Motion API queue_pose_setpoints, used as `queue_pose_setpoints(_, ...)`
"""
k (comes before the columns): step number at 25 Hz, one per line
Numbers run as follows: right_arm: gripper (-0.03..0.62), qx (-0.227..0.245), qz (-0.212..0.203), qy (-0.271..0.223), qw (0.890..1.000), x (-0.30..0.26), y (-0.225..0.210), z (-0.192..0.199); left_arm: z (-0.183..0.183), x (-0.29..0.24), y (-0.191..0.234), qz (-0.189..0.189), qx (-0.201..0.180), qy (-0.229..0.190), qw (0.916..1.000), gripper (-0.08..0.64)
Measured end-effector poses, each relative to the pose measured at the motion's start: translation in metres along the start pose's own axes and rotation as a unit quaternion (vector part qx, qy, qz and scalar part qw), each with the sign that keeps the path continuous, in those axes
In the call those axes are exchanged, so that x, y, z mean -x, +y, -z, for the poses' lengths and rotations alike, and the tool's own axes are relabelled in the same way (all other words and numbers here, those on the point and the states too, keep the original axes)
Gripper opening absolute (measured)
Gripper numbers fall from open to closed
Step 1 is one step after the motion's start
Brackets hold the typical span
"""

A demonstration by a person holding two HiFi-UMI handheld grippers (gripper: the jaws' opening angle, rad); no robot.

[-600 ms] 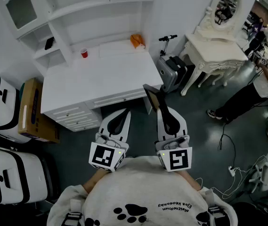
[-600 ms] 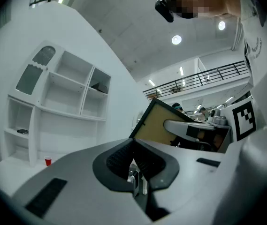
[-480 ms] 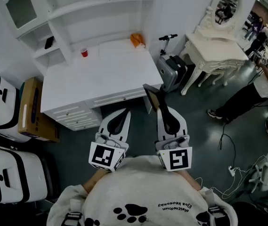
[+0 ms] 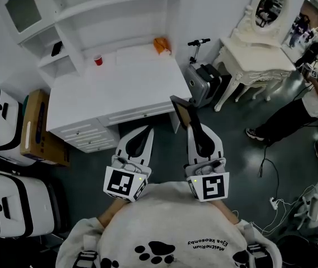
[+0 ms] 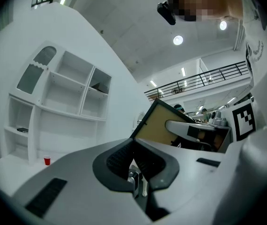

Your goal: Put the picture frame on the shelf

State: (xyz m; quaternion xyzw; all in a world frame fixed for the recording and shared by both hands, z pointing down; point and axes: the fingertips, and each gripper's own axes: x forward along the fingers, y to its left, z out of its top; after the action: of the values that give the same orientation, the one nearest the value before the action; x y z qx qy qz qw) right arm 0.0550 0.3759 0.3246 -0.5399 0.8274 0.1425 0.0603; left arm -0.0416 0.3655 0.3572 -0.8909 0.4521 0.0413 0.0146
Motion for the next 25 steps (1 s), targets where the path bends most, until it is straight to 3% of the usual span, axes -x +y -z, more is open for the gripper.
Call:
queue_pose_setpoints(14, 0.04, -0.016, -0.01, -0.004, 1.0, -0.008, -0.021, 0.018, 0.02, -0.019, 0.003, -0.02, 0.003, 0.021, 0.9996, 0.02)
queue_pose_setpoints(25, 0.04, -0.024, 0.003, 0.005, 1.0, -0.088, -0.04, 0.05, 0.028, -0.082, 0.067, -0.005, 0.013, 0.021, 0.9997, 0.02)
